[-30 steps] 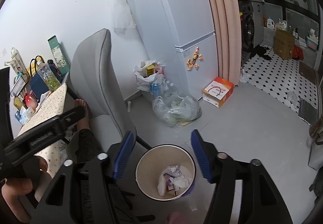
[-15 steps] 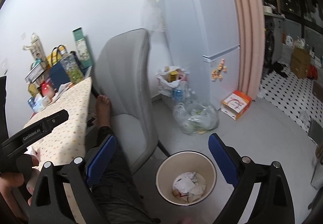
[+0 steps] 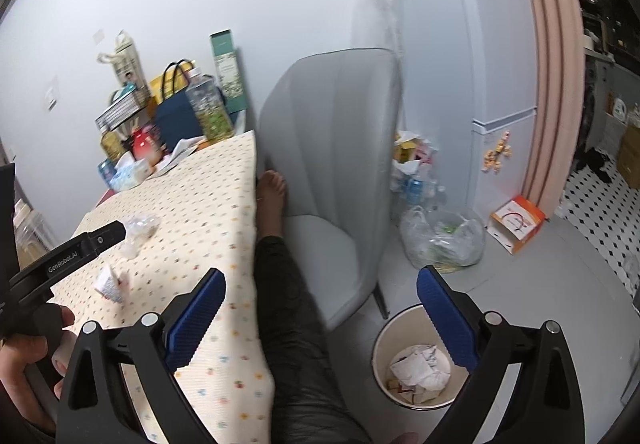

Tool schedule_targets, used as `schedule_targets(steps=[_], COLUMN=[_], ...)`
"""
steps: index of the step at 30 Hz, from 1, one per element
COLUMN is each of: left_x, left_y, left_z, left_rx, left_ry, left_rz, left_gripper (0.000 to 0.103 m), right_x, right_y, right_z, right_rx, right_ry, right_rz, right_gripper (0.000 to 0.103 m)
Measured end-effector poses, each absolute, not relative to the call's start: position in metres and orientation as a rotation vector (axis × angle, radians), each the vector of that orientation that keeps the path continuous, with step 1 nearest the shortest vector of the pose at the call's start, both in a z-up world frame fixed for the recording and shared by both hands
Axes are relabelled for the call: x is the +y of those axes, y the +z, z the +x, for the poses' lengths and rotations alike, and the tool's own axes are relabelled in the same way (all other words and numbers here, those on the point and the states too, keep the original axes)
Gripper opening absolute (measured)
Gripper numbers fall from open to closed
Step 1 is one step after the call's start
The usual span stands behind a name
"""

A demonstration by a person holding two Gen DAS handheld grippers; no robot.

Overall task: Collect trash
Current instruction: 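Move both tools back over the table toward the last wrapper, then close the left gripper on the red-and-white wrapper and lift it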

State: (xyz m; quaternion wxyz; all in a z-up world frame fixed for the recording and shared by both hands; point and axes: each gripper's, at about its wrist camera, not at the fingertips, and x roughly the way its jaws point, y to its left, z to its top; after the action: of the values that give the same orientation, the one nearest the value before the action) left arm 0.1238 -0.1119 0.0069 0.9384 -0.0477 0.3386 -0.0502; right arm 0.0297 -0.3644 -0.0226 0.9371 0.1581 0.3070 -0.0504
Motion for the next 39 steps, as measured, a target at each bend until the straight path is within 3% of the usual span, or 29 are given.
schedule_targets(steps=[12,29,34,36,38,39], left_x=[-0.030,-0.003,0.003,0.006,0.009,0.010], left_y=[-0.018,-0.053,-0.062,-0.063,-0.061,-0.059], left_z=[0.127,0.150,0.156,0.156,0.155,0.155], left_rx=[0.732,0.791,0.827,0.826,0.826,0.828], left_ry=[0.024,0.055,0.016,-0.004,-0.006,-0.006], left_rz=[-0.166,-0.206,-0.243,-0.264,-0.270,-0.270], left_gripper=[0.096,0.094,0.071,0.057,0.030,0.024], right_x=[-0.302,-0.258,-0.245,-0.239,-0.231,-0.228], right_y=[-0.018,-0.027,-0.028,-0.027,-0.027,-0.027], right_z=[0.049,0.085,0.094,0.097,0.100,0.101], right_rx=[0.653,0.701,0.709,0.709,0.710,0.710], right_ry=[-0.016,0.042,0.056,0.064,0.078,0.084], right_rz=[0.237,0.175,0.159,0.151,0.146,0.142], right_gripper=[0.095,0.095,0.095,0.095,0.095,0.095])
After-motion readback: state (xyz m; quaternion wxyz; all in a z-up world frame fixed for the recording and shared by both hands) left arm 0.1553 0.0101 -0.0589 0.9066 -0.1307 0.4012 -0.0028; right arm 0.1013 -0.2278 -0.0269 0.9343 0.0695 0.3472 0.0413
